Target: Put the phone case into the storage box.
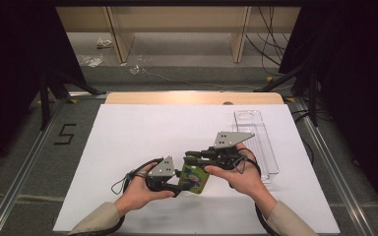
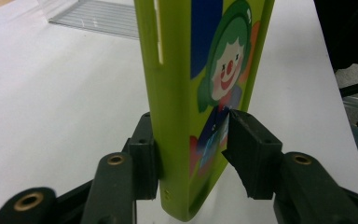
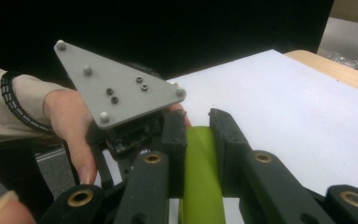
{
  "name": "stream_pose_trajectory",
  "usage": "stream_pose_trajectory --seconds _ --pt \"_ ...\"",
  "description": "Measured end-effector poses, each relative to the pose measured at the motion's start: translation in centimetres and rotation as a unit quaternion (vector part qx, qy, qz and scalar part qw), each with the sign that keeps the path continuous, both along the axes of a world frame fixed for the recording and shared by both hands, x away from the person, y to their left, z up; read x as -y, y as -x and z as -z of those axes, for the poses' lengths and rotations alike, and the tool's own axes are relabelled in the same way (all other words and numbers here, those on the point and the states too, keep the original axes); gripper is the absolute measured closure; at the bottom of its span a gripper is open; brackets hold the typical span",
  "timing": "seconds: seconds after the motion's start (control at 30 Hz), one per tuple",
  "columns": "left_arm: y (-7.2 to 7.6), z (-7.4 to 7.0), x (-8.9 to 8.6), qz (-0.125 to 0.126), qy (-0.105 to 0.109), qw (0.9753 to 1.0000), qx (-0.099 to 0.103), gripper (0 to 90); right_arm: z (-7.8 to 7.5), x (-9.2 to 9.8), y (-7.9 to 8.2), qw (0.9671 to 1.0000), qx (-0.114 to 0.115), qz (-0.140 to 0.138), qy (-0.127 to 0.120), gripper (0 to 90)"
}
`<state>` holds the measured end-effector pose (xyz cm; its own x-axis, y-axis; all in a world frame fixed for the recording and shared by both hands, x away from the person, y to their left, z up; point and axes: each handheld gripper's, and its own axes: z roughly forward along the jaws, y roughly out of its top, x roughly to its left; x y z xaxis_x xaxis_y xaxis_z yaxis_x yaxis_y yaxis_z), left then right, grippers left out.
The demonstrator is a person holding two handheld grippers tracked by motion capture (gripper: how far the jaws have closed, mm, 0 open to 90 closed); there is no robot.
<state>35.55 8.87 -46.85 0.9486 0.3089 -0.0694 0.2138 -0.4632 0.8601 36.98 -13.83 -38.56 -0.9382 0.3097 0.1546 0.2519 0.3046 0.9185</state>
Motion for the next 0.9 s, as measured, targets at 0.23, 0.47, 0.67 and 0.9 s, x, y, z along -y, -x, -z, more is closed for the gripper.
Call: stream_pose_trajectory --seconds 0.23,0.47,0.67,0.9 --pt "-0.07 -0.50 -0.48 -0.009 0.007 0.9996 -0.025 70.7 -0.12 0.04 0.03 0.9999 -0.005 -0.007 -0.011 77.8" --pt "-0.05 -0.63 -0.58 -0.013 0.002 0.9990 -0.043 76.9 -0.03 -0.13 0.08 0.9998 -0.009 -0.014 -0.015 77.8" --pt "-0.01 -0.63 -0.53 -0.023 0.000 0.9984 -0.051 77.0 0.16 -0.10 -0.02 0.9997 -0.013 -0.012 -0.019 77.8" --pt "0.04 -0.71 -0.51 -0.026 -0.001 0.9984 -0.050 77.0 0.14 -0.06 -0.07 0.9996 -0.012 -0.014 -0.020 77.7"
